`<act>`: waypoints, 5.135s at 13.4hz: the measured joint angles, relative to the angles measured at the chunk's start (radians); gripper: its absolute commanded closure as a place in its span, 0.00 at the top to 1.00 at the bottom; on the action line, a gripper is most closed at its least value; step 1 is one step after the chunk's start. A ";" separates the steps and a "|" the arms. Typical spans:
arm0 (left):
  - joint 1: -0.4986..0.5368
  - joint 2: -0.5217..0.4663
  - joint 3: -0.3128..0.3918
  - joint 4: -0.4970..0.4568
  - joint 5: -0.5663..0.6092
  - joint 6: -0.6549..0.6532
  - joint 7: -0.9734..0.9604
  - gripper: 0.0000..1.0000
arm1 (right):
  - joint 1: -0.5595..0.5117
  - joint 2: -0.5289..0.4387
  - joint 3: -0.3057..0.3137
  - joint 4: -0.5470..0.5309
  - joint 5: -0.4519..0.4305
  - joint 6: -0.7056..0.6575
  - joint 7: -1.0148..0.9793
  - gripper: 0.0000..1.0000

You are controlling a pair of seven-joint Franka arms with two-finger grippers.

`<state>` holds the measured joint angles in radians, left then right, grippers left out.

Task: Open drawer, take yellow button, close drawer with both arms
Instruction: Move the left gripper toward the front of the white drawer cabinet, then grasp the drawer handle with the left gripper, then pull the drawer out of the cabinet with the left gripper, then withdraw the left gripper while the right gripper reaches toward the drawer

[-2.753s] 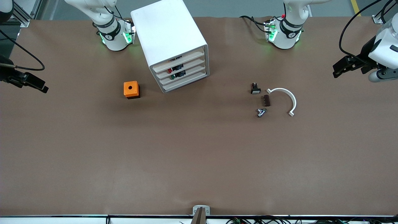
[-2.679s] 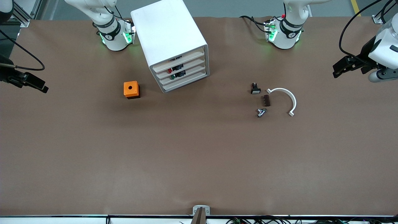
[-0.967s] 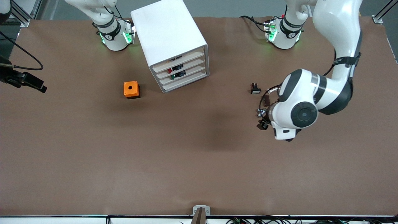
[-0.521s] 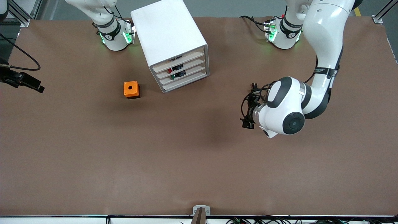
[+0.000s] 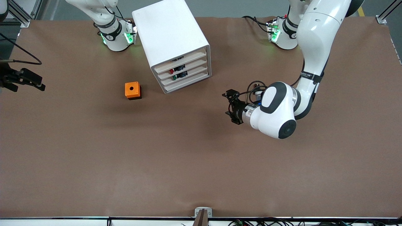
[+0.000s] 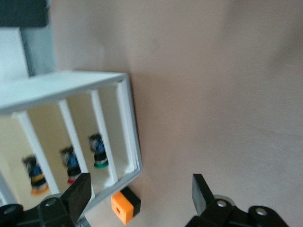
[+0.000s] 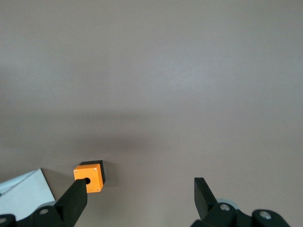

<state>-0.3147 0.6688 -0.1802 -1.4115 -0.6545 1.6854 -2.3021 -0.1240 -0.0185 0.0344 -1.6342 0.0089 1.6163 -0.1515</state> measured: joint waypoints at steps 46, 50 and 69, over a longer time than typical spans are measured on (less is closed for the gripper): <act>-0.029 0.120 0.025 0.110 -0.327 -0.142 0.062 0.99 | 0.041 -0.002 0.018 0.036 0.014 -0.058 0.261 1.00; 0.028 0.118 0.024 0.148 -0.267 -0.159 0.086 1.00 | 0.041 -0.002 0.018 0.036 0.014 -0.061 0.261 1.00; 0.096 -0.025 0.210 0.202 0.307 -0.044 0.882 1.00 | 0.099 0.102 0.273 0.021 0.067 -0.019 0.834 0.99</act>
<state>-0.2190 0.6437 0.0294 -1.2099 -0.3472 1.6413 -1.4205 -0.0254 0.0836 0.3072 -1.6130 0.0761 1.5969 0.6827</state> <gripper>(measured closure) 0.000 0.000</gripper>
